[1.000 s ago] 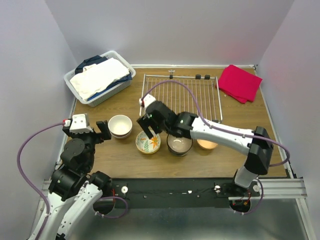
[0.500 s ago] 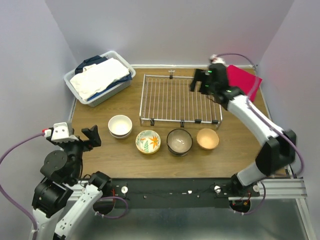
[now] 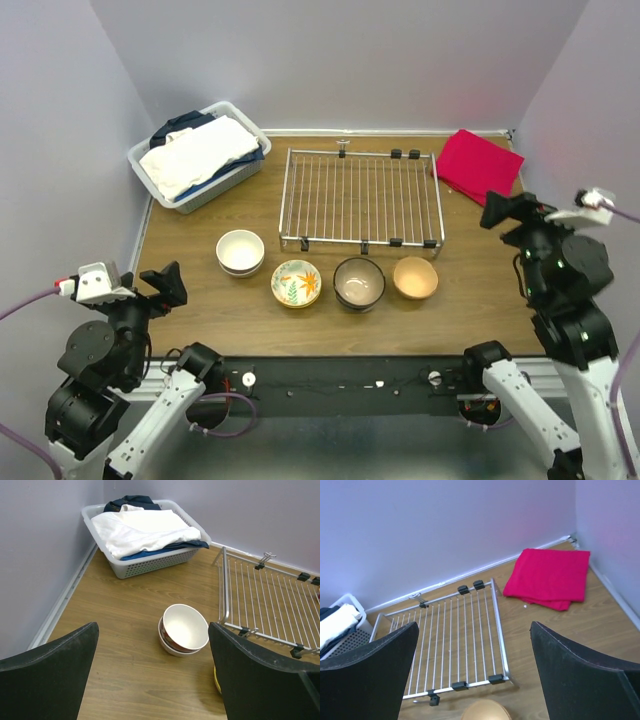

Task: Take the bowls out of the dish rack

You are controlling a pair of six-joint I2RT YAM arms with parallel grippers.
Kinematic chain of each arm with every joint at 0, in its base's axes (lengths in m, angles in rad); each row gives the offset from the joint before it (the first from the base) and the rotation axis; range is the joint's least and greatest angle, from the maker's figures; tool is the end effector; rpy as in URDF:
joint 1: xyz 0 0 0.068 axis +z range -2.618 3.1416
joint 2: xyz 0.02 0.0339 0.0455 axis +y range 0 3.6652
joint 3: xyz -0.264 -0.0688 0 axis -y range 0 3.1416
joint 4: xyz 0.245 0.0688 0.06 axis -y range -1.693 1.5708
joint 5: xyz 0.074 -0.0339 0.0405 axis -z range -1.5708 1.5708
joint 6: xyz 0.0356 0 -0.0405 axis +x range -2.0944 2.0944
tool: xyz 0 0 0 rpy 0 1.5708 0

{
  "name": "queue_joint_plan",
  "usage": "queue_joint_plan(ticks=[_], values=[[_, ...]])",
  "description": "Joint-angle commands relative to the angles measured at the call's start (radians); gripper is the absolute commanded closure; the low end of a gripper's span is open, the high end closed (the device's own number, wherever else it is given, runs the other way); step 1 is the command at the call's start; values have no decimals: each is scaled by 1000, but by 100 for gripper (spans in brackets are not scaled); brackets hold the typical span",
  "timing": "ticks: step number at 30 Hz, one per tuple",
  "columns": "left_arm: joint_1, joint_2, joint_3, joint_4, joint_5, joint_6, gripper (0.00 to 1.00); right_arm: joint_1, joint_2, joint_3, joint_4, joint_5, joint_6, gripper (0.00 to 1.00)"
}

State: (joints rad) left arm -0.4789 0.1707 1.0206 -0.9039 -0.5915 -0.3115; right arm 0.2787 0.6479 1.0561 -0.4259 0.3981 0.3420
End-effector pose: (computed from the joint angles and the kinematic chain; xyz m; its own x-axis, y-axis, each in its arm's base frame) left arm -0.0087 0.0269 0.3764 -0.0114 -0.2808 -0.9597 -0.1209 0.9531 -0.2774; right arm 0.1166 0.0190 0.4233 0.0239 0.3284 -0.9442 0.1179 0.9370 0.3289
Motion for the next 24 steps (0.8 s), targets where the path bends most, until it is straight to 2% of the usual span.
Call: queue_joint_plan(ticks=[1,9,24], values=[[3,-23,9,-56,-28,-58,1,2,-193,-88,-105,47,-61,0],[2,-88,16,-92,-77,-127,1,1,-396,-130,-166,-4,-47,0],[2,-165,56,-211,-87,-245,1,2,-553,-166,-211,-42,-66,0]])
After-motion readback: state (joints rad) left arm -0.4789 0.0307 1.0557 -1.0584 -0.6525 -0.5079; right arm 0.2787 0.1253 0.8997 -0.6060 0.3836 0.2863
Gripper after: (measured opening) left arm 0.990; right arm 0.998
